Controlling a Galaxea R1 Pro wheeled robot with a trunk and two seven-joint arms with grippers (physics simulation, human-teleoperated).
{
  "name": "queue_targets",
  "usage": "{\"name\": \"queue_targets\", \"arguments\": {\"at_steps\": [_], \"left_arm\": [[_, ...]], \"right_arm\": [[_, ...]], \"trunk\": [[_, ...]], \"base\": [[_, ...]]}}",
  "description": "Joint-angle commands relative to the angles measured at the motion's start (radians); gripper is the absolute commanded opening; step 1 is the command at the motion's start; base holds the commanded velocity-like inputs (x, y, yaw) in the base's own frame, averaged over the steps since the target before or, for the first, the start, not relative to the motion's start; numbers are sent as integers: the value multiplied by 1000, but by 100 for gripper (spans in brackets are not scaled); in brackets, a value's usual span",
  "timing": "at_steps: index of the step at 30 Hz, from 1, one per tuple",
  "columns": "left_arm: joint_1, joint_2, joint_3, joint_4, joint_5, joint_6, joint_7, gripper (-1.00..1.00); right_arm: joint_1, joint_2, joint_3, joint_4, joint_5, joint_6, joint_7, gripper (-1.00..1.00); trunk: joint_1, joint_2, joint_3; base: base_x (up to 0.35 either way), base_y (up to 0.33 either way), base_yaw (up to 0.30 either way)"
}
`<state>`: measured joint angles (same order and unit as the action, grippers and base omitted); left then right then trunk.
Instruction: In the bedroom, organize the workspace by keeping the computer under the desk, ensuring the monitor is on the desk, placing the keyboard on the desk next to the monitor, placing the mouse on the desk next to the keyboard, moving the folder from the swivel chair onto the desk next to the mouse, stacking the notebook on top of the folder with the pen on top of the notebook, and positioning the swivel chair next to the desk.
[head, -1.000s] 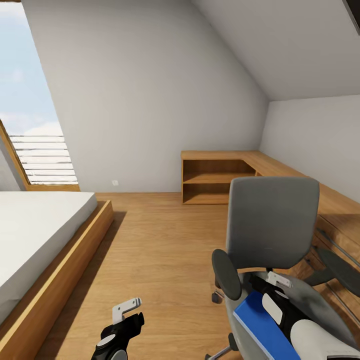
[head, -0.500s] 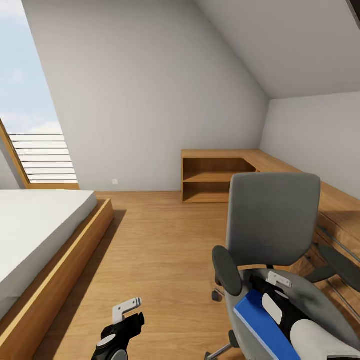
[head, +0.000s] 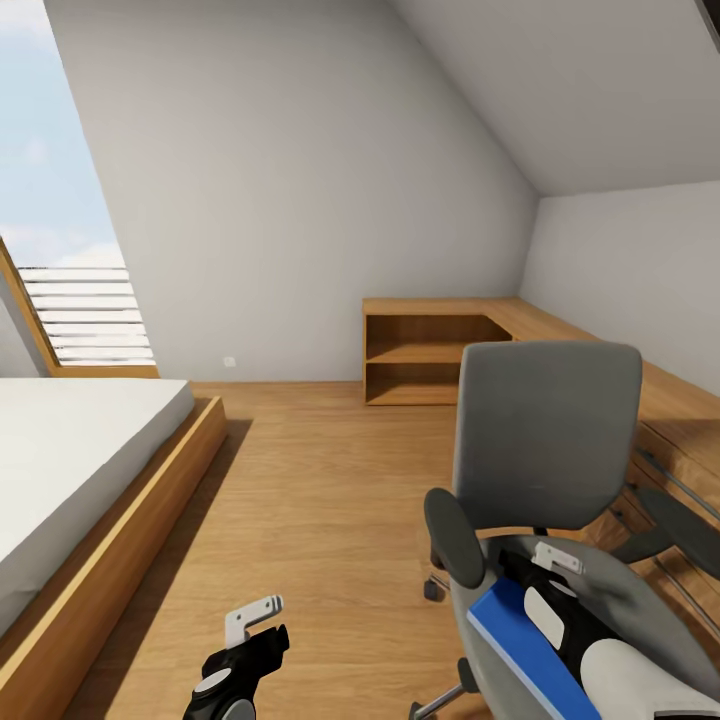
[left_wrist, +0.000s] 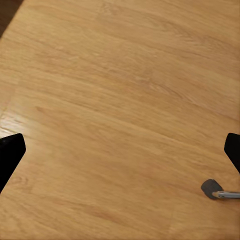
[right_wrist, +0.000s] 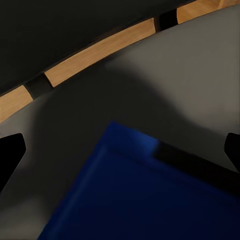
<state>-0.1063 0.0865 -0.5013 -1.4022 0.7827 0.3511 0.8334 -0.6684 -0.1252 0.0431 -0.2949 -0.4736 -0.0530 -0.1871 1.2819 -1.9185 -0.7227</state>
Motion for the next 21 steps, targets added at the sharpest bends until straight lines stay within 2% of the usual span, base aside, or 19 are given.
{"name": "queue_targets", "arguments": {"at_steps": [1, 6, 21], "left_arm": [[-1, 1, -2, -1, 4, 3, 7, 100], [-1, 1, -2, -1, 4, 3, 7, 100], [-1, 2, 4, -1, 4, 3, 7, 100]], "right_arm": [[0, 0, 4, 0, -10, -4, -4, 100], [0, -1, 3, 0, -10, -4, -4, 100], [0, -1, 3, 0, -10, -4, -4, 100]], "trunk": [[0, 0, -1], [19, -35, -17], [19, -35, -17]], "base": [[0, 0, 0], [0, 0, 0], [0, 0, 0]]}}
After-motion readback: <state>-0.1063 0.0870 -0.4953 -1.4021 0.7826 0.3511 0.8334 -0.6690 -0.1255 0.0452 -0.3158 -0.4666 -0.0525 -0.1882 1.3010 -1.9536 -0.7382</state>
